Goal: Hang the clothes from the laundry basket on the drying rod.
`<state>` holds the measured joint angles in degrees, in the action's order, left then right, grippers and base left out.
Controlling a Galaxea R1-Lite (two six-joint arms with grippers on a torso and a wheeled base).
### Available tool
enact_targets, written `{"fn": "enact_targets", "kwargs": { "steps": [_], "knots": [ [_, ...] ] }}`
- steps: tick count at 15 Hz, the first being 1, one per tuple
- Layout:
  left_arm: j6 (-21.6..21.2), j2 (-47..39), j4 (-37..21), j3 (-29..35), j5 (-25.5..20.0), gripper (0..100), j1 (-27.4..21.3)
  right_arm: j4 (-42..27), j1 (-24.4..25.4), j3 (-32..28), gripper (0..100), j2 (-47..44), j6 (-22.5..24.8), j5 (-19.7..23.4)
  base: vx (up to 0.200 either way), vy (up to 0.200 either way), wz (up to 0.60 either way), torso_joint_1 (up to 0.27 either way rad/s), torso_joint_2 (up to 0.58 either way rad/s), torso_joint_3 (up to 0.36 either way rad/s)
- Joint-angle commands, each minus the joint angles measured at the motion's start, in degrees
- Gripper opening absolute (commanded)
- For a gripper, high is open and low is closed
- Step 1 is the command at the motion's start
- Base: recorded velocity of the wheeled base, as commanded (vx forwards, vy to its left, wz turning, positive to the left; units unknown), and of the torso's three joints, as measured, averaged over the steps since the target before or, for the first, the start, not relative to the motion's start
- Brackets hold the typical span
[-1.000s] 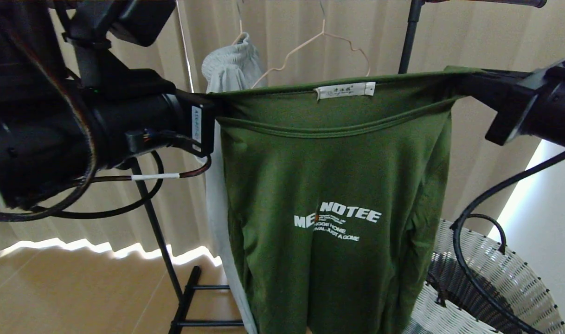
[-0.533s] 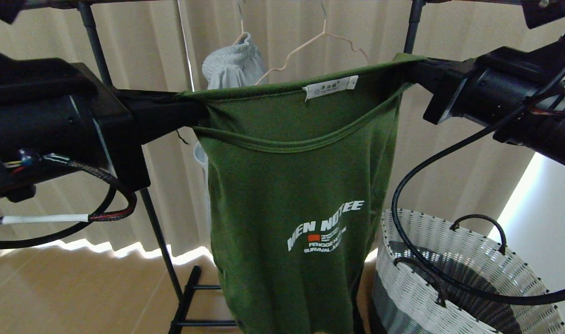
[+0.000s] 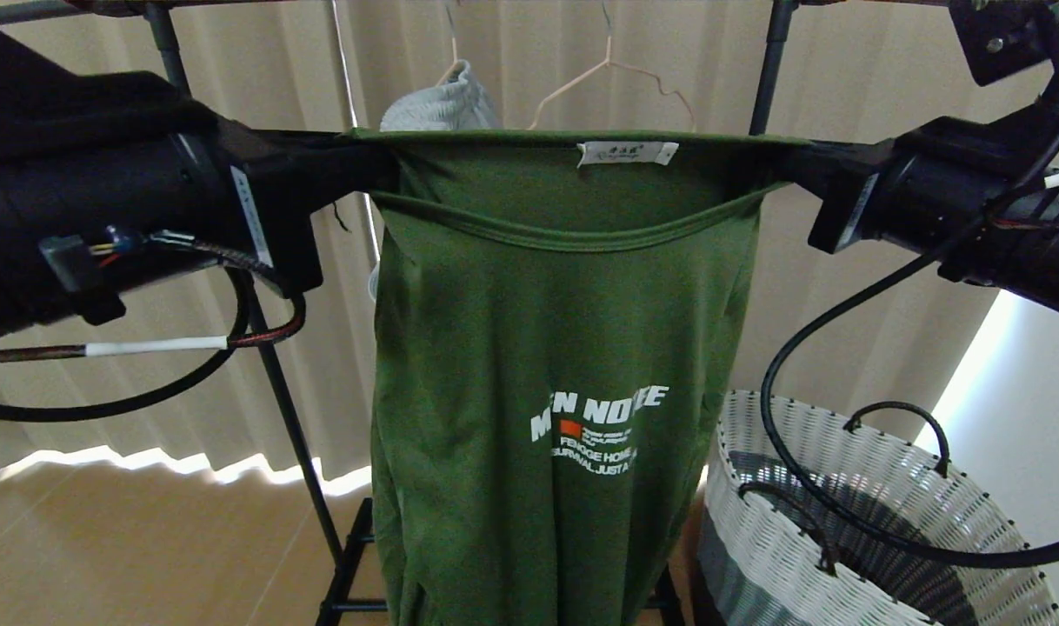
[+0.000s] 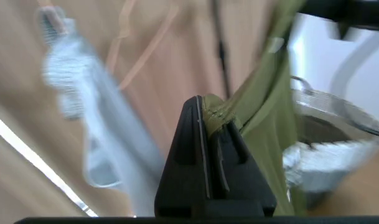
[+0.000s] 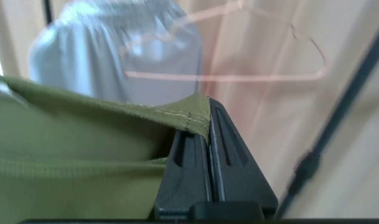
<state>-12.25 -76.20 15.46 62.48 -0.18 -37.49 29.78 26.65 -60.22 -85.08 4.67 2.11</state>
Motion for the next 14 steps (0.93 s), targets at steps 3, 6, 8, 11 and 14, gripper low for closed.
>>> {"fn": "enact_targets", "kwargs": {
  "steps": [3, 6, 8, 11, 14],
  "knots": [
    [0.21, -6.94, 3.53, 4.58, 5.28, 0, 0.13, -9.13, -0.55, 0.19, 0, 9.76, -0.01, 0.09, 0.000, 0.000, 0.00, 0.000, 0.00, 0.000],
    [0.21, -11.95, 8.80, 7.13, 9.94, 0, 0.22, -15.89, 0.69, 0.54, 0, 15.73, -0.10, 0.53, 0.000, 0.000, 0.00, 0.000, 0.00, 0.000],
    [0.30, -13.71, 10.03, 8.19, 10.73, 0, 0.84, -17.13, 3.32, 2.04, 0, 18.11, -0.10, 0.53, 0.000, 0.000, 0.00, 0.000, 0.00, 0.000],
    [0.30, -13.97, 10.38, 8.01, 10.64, 0, 0.92, -17.48, 5.34, 4.85, 0, 20.48, 0.25, 0.35, 0.000, 0.000, 0.00, 0.000, 0.00, 0.000],
    [0.21, -13.62, 10.38, 7.75, 10.64, 0, 0.75, -17.13, 5.17, 4.59, 0, 18.98, 1.75, 0.18, 0.000, 0.000, 0.00, 0.000, 0.00, 0.000]
  ]
}}
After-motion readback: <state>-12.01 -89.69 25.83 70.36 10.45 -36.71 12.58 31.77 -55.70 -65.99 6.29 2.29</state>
